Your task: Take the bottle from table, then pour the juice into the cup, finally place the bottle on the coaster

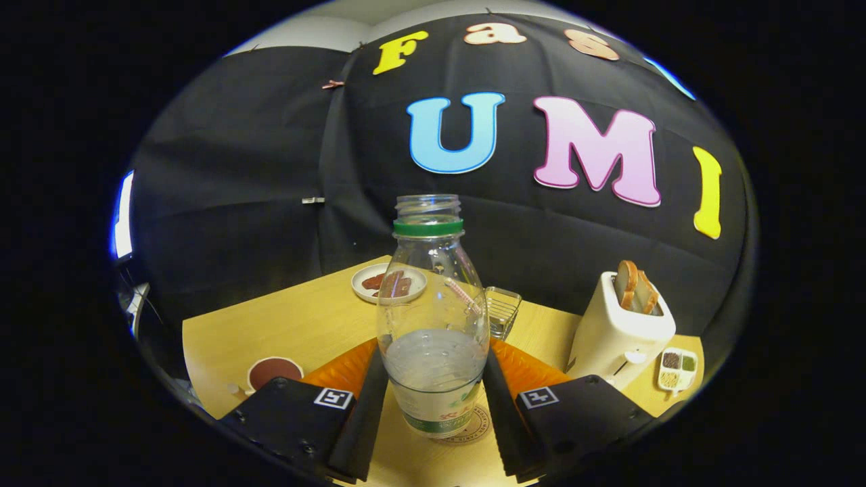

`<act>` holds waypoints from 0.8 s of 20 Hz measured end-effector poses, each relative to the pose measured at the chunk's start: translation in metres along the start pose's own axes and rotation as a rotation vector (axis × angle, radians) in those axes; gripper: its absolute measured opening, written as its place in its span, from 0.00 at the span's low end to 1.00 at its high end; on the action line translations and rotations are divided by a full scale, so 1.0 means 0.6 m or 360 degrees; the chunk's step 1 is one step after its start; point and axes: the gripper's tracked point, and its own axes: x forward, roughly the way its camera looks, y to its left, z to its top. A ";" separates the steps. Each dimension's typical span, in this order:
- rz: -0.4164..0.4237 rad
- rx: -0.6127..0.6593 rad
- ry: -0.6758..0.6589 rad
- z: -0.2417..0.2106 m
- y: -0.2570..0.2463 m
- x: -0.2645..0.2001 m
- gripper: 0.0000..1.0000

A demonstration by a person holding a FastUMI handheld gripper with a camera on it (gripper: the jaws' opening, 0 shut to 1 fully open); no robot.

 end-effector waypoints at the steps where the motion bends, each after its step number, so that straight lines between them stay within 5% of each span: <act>1: -0.0021 0.0020 0.0003 -0.012 -0.009 0.009 0.74; 16: -0.0177 0.0065 -0.0024 -0.083 -0.063 0.058 0.77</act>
